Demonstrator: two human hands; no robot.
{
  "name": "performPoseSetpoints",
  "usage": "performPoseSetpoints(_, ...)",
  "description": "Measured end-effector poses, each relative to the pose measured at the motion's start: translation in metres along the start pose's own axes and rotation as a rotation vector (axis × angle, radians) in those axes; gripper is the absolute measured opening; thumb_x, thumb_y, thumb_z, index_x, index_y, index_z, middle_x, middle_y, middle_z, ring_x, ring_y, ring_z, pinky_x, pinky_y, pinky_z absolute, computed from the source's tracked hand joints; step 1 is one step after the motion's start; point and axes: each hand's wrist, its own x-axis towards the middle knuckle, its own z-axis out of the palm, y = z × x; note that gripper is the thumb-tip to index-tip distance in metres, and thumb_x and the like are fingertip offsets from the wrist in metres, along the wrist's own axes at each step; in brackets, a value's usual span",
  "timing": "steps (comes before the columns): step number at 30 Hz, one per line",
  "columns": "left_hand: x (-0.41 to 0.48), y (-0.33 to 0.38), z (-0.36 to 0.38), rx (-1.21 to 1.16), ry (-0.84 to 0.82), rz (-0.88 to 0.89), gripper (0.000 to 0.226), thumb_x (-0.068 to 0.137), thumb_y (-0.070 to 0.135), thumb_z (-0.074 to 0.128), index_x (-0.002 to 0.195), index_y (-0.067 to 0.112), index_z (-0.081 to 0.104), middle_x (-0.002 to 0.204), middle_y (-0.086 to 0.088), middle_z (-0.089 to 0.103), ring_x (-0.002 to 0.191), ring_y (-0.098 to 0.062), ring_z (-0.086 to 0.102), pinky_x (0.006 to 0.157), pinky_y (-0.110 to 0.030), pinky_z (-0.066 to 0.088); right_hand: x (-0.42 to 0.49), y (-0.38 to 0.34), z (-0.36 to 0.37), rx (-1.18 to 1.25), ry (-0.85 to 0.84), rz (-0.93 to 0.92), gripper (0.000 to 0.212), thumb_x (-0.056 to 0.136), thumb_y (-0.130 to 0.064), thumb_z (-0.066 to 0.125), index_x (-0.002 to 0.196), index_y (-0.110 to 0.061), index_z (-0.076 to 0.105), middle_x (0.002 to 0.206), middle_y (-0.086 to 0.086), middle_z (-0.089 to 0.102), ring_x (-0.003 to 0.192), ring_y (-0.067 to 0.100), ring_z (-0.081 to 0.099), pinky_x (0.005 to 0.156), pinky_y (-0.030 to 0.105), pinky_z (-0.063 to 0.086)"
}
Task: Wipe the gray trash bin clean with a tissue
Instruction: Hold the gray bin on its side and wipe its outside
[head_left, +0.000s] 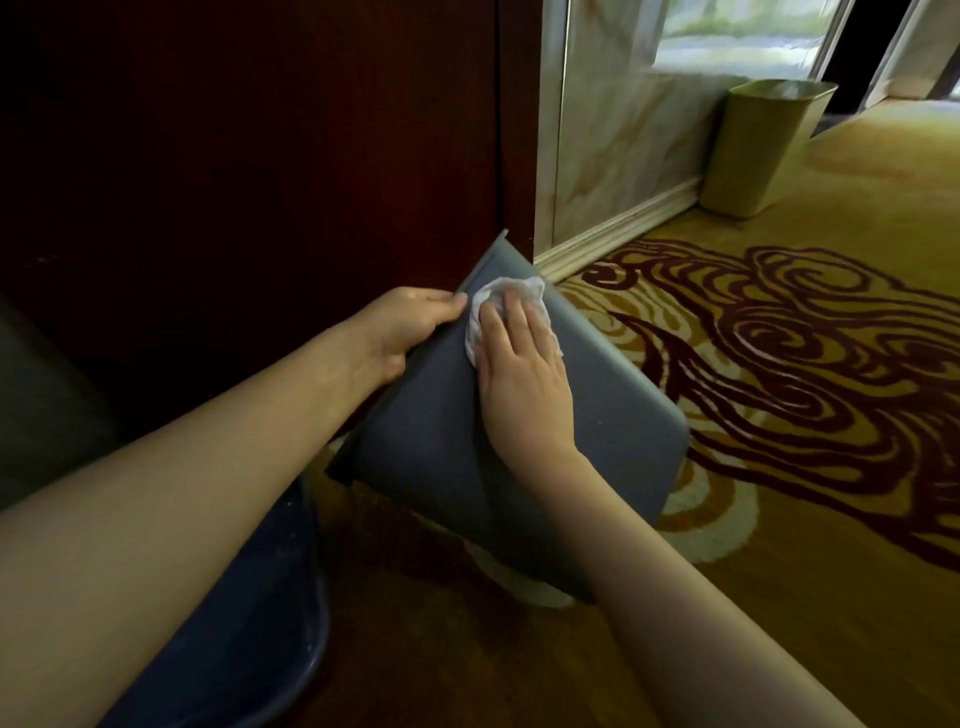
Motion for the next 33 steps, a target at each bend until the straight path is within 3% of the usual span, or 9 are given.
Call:
performPoseSetpoints(4, 0.002, -0.017, -0.003, -0.006, 0.121, -0.04, 0.03, 0.092, 0.02, 0.053, 0.117, 0.005, 0.059, 0.098, -0.012, 0.067, 0.087, -0.023, 0.064, 0.082, -0.038, 0.053, -0.021, 0.027, 0.015, -0.039, -0.017, 0.118, 0.05, 0.099, -0.021, 0.035, 0.146, -0.013, 0.023, 0.157, 0.009, 0.018, 0.145, 0.019, 0.01, 0.118, 0.038, 0.013)
performPoseSetpoints(11, -0.001, -0.028, -0.015, -0.059, 0.157, -0.079, 0.03, 0.092, 0.022, 0.052, 0.118, 0.008, 0.059, 0.104, -0.01, 0.067, 0.085, -0.021, 0.065, 0.067, -0.031, 0.054, -0.098, 0.1, 0.024, -0.052, 0.035, 0.434, 0.038, 0.098, -0.017, 0.037, 0.133, -0.004, 0.046, 0.142, 0.014, 0.046, 0.136, 0.024, 0.036, 0.113, 0.035, 0.023)
performPoseSetpoints(16, -0.001, -0.028, -0.016, -0.073, 0.18, -0.119, 0.032, 0.094, 0.022, 0.05, 0.123, 0.01, 0.056, 0.11, -0.012, 0.064, 0.09, -0.024, 0.063, 0.07, -0.036, 0.052, -0.105, 0.112, 0.013, 0.184, 0.173, 0.61, 0.024, 0.098, -0.015, 0.04, 0.088, -0.008, 0.06, 0.093, 0.011, 0.065, 0.097, 0.031, 0.061, 0.081, 0.039, 0.048)
performPoseSetpoints(19, -0.001, -0.028, -0.019, -0.066, 0.161, -0.135, 0.034, 0.094, 0.024, 0.049, 0.125, 0.011, 0.055, 0.114, -0.011, 0.063, 0.101, -0.027, 0.062, 0.08, -0.041, 0.052, -0.084, 0.081, 0.002, 0.214, 0.268, 0.467, 0.027, 0.096, -0.021, 0.038, 0.096, -0.008, 0.061, 0.098, 0.011, 0.066, 0.102, 0.029, 0.059, 0.087, 0.041, 0.048)
performPoseSetpoints(21, 0.0, -0.028, -0.019, -0.086, 0.149, -0.145, 0.033, 0.094, 0.023, 0.049, 0.123, 0.011, 0.056, 0.112, -0.011, 0.064, 0.098, -0.025, 0.062, 0.075, -0.038, 0.053, -0.066, 0.044, 0.002, 0.23, 0.213, 0.27, 0.024, 0.093, -0.022, 0.039, 0.097, -0.012, 0.06, 0.099, 0.007, 0.066, 0.102, 0.025, 0.059, 0.085, 0.031, 0.046)
performPoseSetpoints(23, 0.002, -0.028, -0.018, -0.121, 0.126, -0.148, 0.029, 0.094, 0.023, 0.048, 0.117, 0.009, 0.058, 0.102, -0.01, 0.065, 0.087, -0.022, 0.063, 0.072, -0.034, 0.052, -0.051, 0.008, 0.012, 0.207, 0.136, 0.094, 0.022, 0.09, -0.015, 0.047, 0.107, -0.011, 0.062, 0.114, 0.008, 0.065, 0.114, 0.025, 0.054, 0.096, 0.035, 0.045)
performPoseSetpoints(26, 0.004, -0.029, -0.018, -0.13, 0.096, -0.155, 0.023, 0.095, 0.025, 0.046, 0.098, 0.01, 0.063, 0.088, -0.008, 0.065, 0.078, -0.02, 0.062, 0.075, -0.033, 0.05, -0.039, -0.026, 0.032, 0.128, 0.069, -0.072, 0.037, 0.09, -0.009, 0.053, 0.127, -0.004, 0.054, 0.139, 0.014, 0.05, 0.134, 0.027, 0.038, 0.114, 0.033, 0.017)
performPoseSetpoints(29, 0.005, -0.031, -0.019, -0.136, 0.107, -0.156, 0.027, 0.094, 0.026, 0.047, 0.109, 0.009, 0.062, 0.094, -0.009, 0.066, 0.084, -0.023, 0.063, 0.081, -0.038, 0.051, -0.045, -0.017, 0.038, 0.147, 0.064, -0.067, 0.04, 0.091, -0.01, 0.052, 0.13, -0.002, 0.051, 0.142, 0.015, 0.046, 0.137, 0.024, 0.033, 0.113, 0.034, 0.014)
performPoseSetpoints(33, 0.006, -0.032, -0.017, -0.127, 0.147, -0.156, 0.029, 0.093, 0.025, 0.05, 0.117, 0.011, 0.059, 0.1, -0.009, 0.066, 0.089, -0.024, 0.064, 0.069, -0.037, 0.053, -0.082, 0.038, 0.037, 0.204, 0.069, 0.228, 0.038, 0.095, -0.014, 0.047, 0.133, -0.008, 0.049, 0.147, 0.008, 0.04, 0.135, 0.005, 0.018, 0.114, 0.027, 0.011)
